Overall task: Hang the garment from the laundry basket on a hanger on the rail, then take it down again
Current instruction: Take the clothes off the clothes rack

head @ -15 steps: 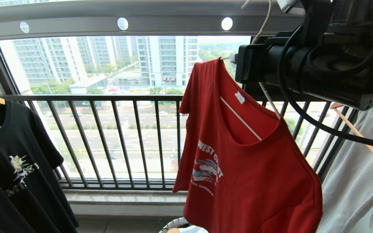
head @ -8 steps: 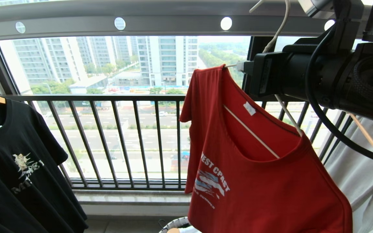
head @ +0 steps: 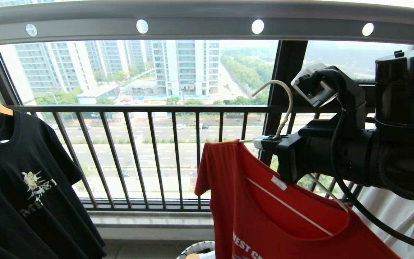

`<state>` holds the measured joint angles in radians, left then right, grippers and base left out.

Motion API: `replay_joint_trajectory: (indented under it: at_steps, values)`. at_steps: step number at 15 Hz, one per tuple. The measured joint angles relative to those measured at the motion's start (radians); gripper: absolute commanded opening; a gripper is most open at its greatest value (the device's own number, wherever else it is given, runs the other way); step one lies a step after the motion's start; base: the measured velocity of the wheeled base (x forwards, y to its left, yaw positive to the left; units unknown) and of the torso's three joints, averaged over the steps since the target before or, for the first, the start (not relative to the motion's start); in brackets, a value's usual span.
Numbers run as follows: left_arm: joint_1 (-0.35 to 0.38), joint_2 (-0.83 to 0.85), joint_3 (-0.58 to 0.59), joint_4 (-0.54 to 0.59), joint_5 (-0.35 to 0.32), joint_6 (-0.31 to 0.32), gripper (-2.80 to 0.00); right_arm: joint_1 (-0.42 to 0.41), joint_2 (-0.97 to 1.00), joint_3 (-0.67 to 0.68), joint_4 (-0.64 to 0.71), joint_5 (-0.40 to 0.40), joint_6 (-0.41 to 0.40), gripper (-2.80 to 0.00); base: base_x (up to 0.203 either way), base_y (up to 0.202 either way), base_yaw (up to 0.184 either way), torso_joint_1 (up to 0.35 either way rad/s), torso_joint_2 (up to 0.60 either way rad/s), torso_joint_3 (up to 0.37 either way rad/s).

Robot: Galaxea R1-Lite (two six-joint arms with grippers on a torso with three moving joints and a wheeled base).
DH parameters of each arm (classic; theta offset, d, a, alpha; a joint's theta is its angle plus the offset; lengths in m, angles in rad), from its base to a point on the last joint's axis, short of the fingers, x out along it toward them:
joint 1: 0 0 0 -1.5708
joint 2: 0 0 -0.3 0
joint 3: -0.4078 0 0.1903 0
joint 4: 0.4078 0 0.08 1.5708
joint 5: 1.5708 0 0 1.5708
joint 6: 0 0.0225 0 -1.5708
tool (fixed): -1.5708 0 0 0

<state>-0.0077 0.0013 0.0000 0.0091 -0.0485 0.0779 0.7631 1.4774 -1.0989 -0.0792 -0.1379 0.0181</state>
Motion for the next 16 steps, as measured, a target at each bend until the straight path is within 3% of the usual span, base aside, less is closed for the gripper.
replay_joint_trajectory:
  at_steps: [3,7,11,16]
  values:
    - [0.000,0.000,0.000,0.000,0.000,0.000,-2.80,-0.021,0.007,0.016,-0.010,0.129,-0.012,-2.80,0.000,0.000,0.000,0.000,0.00,0.000]
    - [0.000,0.000,0.000,0.000,0.000,0.000,-2.80,-0.037,0.014,0.039,-0.052,0.243,-0.009,-2.80,0.000,0.000,0.000,0.000,0.00,0.000]
    - [0.000,0.000,0.000,0.000,0.000,0.000,-2.80,-0.084,0.026,0.067,-0.146,0.277,-0.014,-2.80,0.000,0.000,0.000,0.000,0.00,0.000]
    - [0.000,0.000,0.000,0.000,0.000,0.000,-2.80,-0.095,0.040,0.084,-0.155,0.300,-0.013,-2.80,0.000,0.000,0.000,0.000,0.00,0.000]
